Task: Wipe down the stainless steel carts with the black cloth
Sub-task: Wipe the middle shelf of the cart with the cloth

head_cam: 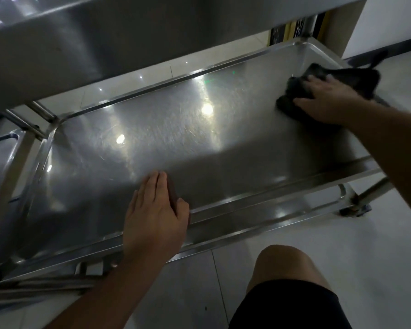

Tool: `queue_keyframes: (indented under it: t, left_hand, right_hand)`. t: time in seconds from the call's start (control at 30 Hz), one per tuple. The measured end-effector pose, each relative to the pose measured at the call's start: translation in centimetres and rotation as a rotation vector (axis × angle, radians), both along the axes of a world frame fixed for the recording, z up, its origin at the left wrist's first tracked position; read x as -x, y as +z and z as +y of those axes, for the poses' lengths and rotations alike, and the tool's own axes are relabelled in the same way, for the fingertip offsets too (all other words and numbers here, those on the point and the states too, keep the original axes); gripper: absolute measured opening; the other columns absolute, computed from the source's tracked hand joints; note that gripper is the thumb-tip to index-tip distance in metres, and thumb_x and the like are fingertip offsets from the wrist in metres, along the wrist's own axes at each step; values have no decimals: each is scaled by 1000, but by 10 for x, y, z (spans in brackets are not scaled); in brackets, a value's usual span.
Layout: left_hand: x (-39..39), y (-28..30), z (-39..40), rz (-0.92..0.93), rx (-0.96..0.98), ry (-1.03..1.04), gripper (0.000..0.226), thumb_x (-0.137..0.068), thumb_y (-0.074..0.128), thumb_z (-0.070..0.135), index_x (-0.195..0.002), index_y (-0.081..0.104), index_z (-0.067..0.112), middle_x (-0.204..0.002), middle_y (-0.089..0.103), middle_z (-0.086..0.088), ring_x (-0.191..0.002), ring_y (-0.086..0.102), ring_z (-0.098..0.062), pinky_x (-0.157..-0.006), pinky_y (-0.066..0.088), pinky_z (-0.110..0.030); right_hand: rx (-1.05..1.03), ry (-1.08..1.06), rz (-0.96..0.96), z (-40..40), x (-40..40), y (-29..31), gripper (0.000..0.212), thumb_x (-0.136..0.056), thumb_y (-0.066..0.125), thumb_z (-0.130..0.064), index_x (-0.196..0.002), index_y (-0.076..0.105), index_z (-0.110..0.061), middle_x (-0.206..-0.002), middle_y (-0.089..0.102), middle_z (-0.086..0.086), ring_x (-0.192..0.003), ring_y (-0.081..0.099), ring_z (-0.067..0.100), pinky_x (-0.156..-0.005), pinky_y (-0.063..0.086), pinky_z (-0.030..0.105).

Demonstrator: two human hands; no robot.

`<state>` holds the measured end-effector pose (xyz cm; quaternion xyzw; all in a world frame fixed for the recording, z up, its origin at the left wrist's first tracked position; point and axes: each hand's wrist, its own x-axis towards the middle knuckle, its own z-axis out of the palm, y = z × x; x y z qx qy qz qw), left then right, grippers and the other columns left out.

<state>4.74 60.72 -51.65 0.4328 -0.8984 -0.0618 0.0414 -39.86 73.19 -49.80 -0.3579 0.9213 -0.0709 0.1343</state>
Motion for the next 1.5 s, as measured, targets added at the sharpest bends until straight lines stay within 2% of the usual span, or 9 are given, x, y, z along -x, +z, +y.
queue_keyframes:
  t: [0.27,0.37,0.5,0.63,0.83,1.03,1.1,1.33,1.5]
  left_hand:
    - [-4,-1,1,9,6,-25,70,-107,34,46,-169,22,16,-176,19,-5,-162,17,-20,-129,6,-33]
    - [-3,0,2,10,5,-34,73,-105,25,49,-170,19,17,-177,16,-4,-163,14,-18,-128,3,-31]
    - [0,0,3,17,11,-22,76,-103,21,52,-170,18,18,-178,14,-3,-163,12,-17,-129,4,-32]
    - [0,-1,2,8,6,-23,80,-99,16,56,-170,13,19,-178,11,-2,-164,8,-16,-127,-2,-30]
    - [-1,-1,0,15,-2,-31,80,-99,20,54,-170,18,19,-177,16,-2,-163,11,-17,-131,4,-33]
    - [-2,-3,0,22,-18,-40,83,-97,12,57,-171,11,19,-178,9,-1,-164,4,-15,-129,-4,-30]
    - [-3,-4,0,27,-15,-42,84,-96,9,57,-171,9,19,-179,7,-1,-164,3,-15,-130,-4,-31]
    - [-3,-4,-2,28,-24,-47,83,-97,8,59,-170,2,20,-179,2,0,-164,-5,-14,-129,-8,-32]
    - [-2,-6,-2,30,-18,-35,82,-100,14,59,-171,5,20,-179,4,0,-164,-5,-14,-129,-7,-33]
  right_hand:
    - [86,562,-90,63,-137,5,72,-93,33,-79,-159,17,-55,-165,1,-32,-155,-10,1,-123,-5,33]
    - [118,386,-104,85,-88,5,70,-90,41,-78,-154,23,-55,-170,16,-17,-158,3,16,-124,1,38]
    - [-2,-8,16,65,-2,-12,82,-85,37,-90,-155,7,-61,-174,6,-1,-157,4,41,-123,9,65]
    - [4,-70,29,-18,1,-15,85,-80,26,-93,-152,0,-56,-173,7,1,-156,4,47,-120,10,68]
    - [51,355,63,-112,-149,-8,84,-84,26,-88,-159,14,-52,-174,11,-6,-159,6,33,-127,7,52]
    - [90,698,12,-8,-173,-5,81,-84,24,-90,-157,19,-57,-170,6,-19,-158,1,14,-126,1,36]
    - [82,601,-23,11,-140,0,76,-86,33,-89,-154,24,-56,-170,14,-15,-158,7,18,-124,1,31]
    - [15,64,34,-76,-58,-1,79,-94,32,-82,-162,15,-44,-174,9,0,-158,5,39,-126,7,59]
    - [60,151,-3,-174,-115,-4,87,-86,29,-85,-162,18,-43,-174,9,-2,-158,3,39,-126,4,56]
